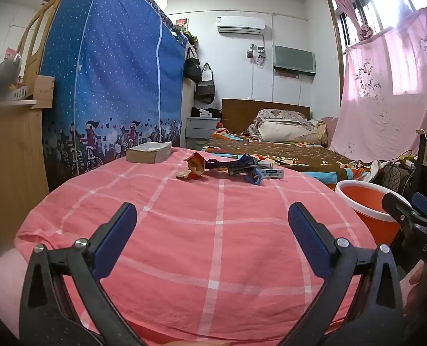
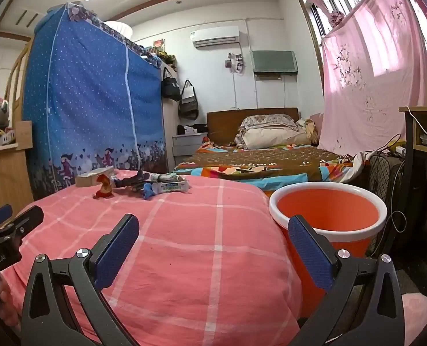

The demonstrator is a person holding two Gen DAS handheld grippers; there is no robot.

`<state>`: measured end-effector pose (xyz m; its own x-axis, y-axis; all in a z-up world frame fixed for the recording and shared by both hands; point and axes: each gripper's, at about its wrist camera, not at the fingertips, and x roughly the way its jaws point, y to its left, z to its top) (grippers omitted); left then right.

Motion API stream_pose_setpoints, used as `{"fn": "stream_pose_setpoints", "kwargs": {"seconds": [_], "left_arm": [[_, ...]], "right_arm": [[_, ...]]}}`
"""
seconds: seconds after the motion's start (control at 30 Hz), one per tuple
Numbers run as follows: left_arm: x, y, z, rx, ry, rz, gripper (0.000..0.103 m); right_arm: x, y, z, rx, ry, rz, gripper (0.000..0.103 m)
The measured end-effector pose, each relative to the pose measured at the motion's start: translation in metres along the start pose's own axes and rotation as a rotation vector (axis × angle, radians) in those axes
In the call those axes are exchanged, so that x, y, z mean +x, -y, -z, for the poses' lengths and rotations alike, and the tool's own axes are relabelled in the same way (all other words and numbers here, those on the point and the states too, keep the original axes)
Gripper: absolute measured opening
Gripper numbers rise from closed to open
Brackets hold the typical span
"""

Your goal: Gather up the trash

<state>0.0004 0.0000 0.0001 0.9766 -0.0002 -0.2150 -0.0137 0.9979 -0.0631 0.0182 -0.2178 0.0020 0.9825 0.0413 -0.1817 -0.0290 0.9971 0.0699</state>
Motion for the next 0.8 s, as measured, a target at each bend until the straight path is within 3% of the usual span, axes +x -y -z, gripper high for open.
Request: {"fn": "stream_pose_setpoints", "kwargs": {"seconds": [0.8], "left_arm": [[0.0011, -0.0034, 0.0001, 0.007, 0.007, 0.002, 0.103]], "right_arm": [[0.0, 0.0, 0.0003, 0.004, 0.002, -0.001, 0.103]]}}
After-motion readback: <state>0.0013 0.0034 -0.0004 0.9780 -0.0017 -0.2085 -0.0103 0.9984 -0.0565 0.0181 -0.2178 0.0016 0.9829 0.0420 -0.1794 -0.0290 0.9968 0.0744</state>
